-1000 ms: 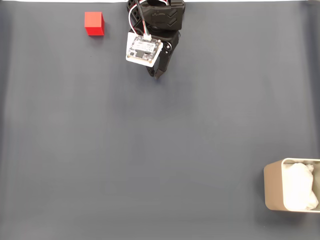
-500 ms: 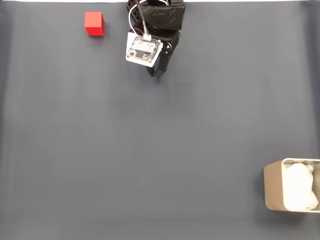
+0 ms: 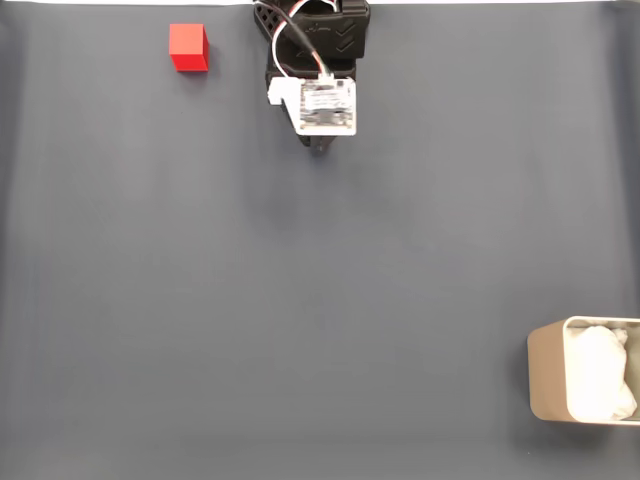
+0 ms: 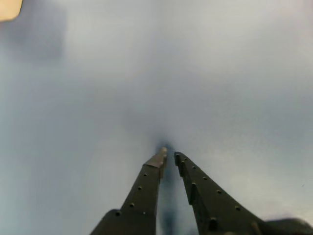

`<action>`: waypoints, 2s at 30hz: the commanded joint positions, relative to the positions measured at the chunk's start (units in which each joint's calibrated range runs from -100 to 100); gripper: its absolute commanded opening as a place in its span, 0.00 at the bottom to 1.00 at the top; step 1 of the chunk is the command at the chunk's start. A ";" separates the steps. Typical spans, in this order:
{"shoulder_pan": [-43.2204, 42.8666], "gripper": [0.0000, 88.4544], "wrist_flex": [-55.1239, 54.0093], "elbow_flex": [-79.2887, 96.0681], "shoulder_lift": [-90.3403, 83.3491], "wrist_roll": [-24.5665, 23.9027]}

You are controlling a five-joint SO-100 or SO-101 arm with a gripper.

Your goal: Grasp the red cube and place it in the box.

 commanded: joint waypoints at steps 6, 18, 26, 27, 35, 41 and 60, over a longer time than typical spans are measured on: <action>-2.94 0.02 0.71 0.27 0.09 1.37; 0.19 0.00 0.95 0.36 0.00 0.98; 0.40 0.00 1.04 0.36 0.00 0.44; 0.33 0.00 1.04 0.36 0.00 0.44; 0.33 0.00 1.20 0.36 0.09 0.00; 0.33 0.00 1.20 0.36 0.09 -0.05; 0.33 0.00 1.20 0.36 0.09 -0.05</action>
